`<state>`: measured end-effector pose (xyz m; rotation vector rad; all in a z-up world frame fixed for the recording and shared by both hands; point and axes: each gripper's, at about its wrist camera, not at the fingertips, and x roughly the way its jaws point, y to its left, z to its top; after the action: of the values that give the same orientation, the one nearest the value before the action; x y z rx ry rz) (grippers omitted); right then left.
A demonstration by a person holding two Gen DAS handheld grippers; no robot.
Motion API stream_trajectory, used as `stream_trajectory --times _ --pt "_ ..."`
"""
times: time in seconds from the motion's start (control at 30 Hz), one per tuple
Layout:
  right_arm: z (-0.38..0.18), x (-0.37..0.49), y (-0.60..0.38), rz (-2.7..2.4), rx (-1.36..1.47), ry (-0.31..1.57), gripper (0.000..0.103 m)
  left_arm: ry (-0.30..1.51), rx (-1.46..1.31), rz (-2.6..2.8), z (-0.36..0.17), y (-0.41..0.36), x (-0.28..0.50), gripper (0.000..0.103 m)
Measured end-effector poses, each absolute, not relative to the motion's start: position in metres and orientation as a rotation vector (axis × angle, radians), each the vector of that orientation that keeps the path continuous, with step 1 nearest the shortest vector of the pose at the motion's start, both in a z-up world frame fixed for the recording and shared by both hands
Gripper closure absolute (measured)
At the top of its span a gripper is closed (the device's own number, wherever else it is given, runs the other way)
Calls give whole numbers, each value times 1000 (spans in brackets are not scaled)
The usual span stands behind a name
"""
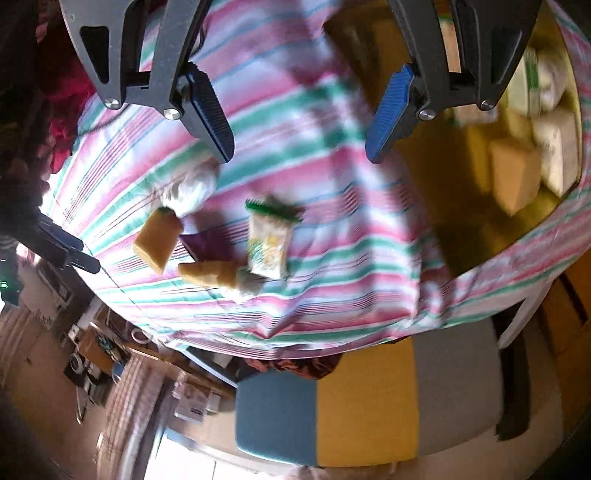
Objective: Organize objects
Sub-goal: 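Grasp the WEIDAN snack packet with the left tool, then grasp the clear plastic bag with the right tool while the left tool holds the WEIDAN packet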
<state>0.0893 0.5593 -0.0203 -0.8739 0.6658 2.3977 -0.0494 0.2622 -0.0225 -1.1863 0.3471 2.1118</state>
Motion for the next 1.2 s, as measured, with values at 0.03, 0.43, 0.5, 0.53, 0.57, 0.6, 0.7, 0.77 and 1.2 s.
stream_trajectory --times 0.03,0.43,0.5,0.53,0.57,0.6,0.7,0.77,1.2 --pt "-21 89 560 2399 -876 677 24 368 -1187 2113 -25 272 -54 26" --pt "-25 92 568 2407 -869 784 23 500 -1261 2025 -74 360 -106 19" --pt "-27 93 570 2400 -870 808 23 510 -1270 2022 -81 368 -110 19" --pt "-27 93 572 2399 -873 819 23 514 -1269 2020 -84 373 -113 19" --pt "-28 93 573 2397 -874 825 23 521 -1265 2016 -86 377 -115 19" --pt "-29 93 574 2394 -878 831 23 528 -1261 2019 -88 381 -117 19" --pt "-30 92 574 2393 -886 839 23 534 -1261 2019 -94 390 -124 19" --pt "-32 91 574 2389 -894 837 23 511 -1277 2024 -99 391 -129 35" --pt "-39 84 575 2365 -963 810 23 464 -1199 2096 -101 345 -76 60"
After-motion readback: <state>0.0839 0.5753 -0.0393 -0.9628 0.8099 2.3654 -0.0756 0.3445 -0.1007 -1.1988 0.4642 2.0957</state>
